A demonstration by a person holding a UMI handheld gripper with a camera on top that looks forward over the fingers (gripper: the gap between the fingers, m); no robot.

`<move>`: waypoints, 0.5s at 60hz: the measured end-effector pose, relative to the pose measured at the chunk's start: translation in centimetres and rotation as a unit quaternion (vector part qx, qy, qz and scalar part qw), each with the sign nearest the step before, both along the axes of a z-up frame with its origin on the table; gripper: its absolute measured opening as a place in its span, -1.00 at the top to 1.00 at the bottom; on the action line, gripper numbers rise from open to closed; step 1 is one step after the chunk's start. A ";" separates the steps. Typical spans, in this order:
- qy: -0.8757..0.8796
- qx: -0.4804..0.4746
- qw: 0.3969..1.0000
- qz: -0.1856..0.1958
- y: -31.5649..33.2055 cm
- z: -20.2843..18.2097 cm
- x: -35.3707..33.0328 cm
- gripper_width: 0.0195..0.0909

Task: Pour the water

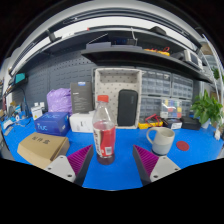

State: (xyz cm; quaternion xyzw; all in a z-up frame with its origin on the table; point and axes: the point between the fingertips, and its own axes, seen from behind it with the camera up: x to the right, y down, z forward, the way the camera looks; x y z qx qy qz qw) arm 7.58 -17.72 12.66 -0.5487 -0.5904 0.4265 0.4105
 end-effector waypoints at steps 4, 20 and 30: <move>0.001 0.000 1.000 0.013 -0.3 -0.3 -1.8 -0.72; 0.010 0.017 1.000 0.016 0.5 -1.6 -9.5 -0.71; 0.029 0.024 0.999 0.010 0.1 -1.8 -12.1 -0.34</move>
